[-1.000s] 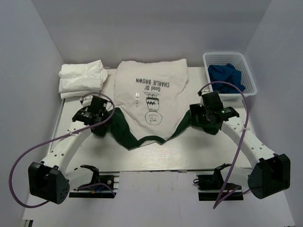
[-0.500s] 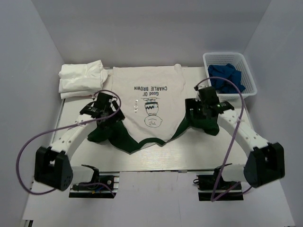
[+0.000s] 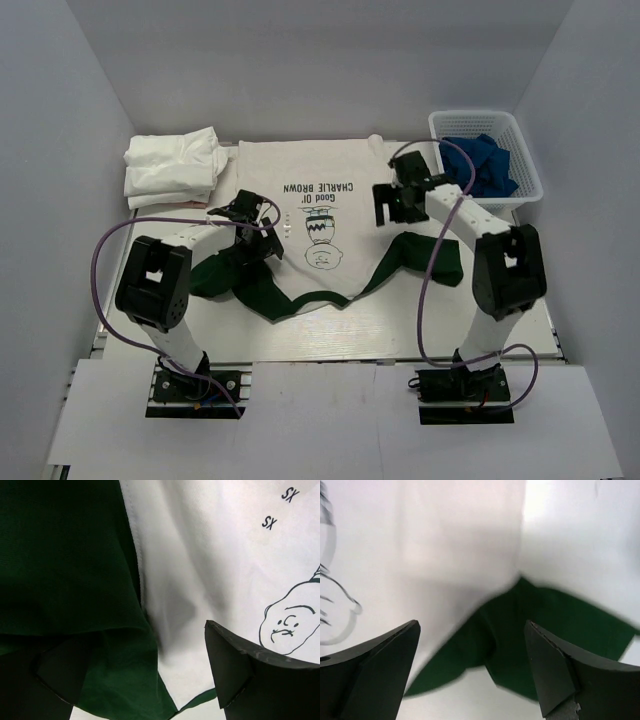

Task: Fold and stack the t-shirts
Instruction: Flatten out the tshirt

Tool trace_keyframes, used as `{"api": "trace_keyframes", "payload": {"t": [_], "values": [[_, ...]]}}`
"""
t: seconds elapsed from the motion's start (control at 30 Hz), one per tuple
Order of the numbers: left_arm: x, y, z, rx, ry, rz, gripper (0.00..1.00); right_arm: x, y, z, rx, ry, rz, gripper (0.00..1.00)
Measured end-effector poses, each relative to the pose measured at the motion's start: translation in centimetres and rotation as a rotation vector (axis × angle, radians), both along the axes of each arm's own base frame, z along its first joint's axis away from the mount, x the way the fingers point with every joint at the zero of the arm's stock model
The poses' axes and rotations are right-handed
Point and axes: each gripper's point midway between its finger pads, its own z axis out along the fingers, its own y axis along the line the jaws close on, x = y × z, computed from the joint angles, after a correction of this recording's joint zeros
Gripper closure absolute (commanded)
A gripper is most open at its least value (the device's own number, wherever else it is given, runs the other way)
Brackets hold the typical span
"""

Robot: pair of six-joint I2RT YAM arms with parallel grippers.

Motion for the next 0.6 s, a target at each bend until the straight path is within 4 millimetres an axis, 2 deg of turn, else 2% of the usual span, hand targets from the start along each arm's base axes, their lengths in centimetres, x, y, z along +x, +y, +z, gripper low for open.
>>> {"api": "trace_keyframes", "payload": {"t": [0.13,0.23,0.33,0.4,0.5,0.6], "values": [[0.0,0.1,-0.1,0.008,0.007,0.013,0.00,6.5,3.7,0.7,0.073,-0.068,0.062,0.10],[0.1,0.3,-0.2,0.012,0.019,0.029,0.00,8.5,5.5,-1.8,0.105,-0.042,0.101,0.10],[0.3,0.4,-0.4,0.032,0.046,0.042,0.00,7.2,5.8,-5.6,0.112,0.060,0.115,0.10],[0.9,0.5,-0.4,0.060,0.070,0.048,0.00,6.7,6.1,-5.3,0.141,0.051,0.115,0.10],[2.9,0.8,-0.7,0.119,0.095,0.051,0.00,3.2,5.6,-5.6,0.184,0.073,0.106,0.10],[6.9,0.6,-0.7,0.169,0.061,0.045,0.00,-1.8,4.8,-5.8,0.229,0.100,0.089,0.10]]}}
